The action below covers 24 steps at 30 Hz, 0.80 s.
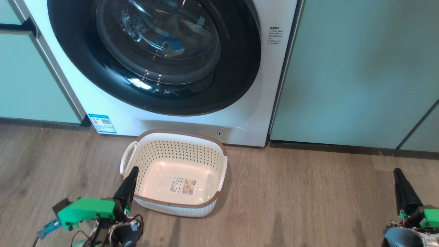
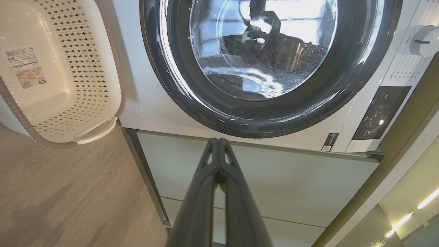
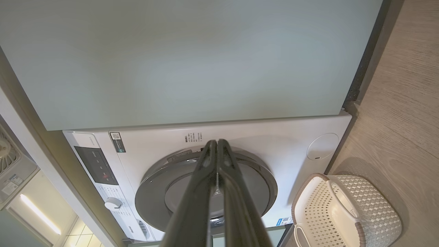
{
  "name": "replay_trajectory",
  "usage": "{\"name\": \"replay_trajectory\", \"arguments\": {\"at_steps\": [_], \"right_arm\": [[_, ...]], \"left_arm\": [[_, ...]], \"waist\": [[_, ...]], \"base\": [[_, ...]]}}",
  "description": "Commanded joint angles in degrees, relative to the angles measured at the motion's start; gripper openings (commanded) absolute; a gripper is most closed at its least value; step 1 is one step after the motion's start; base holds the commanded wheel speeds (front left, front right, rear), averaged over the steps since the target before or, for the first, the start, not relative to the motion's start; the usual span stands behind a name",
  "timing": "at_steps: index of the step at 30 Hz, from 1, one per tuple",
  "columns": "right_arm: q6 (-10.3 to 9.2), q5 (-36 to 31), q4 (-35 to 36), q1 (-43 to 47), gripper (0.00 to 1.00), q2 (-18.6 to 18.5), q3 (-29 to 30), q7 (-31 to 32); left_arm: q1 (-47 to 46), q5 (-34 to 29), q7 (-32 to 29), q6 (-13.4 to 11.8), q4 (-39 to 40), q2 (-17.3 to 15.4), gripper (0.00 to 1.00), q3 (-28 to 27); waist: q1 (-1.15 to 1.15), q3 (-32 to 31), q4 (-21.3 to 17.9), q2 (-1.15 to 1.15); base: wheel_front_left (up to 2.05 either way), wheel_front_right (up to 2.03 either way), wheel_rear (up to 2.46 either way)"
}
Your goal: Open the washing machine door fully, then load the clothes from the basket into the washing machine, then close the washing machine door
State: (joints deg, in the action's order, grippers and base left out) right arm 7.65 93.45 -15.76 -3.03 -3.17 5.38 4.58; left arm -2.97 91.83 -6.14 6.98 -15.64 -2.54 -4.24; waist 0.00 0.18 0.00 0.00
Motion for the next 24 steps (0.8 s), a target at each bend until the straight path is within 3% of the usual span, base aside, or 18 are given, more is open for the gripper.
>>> {"name": "replay_trajectory", "arguments": {"at_steps": [1,24], "right_arm": [[-0.16,0.33,1.85,-2.98,0.0,-1.11,-0.79,0.36],[-0.16,-0.06,1.82,-3.02,0.0,-0.77,-0.32,0.74]], "left_arm": [[-3.23,0.28,-0.4,0.51,1.58,-0.34,0.0,-2.35],[-3.22,0.29,-0.4,0.51,1.58,-0.34,0.0,-2.34]], "waist": [[0.0,0.0,0.0,0.0],[0.0,0.0,0.0,0.0]], "base": [[0.0,0.0,0.0],[0.0,0.0,0.0]]}}
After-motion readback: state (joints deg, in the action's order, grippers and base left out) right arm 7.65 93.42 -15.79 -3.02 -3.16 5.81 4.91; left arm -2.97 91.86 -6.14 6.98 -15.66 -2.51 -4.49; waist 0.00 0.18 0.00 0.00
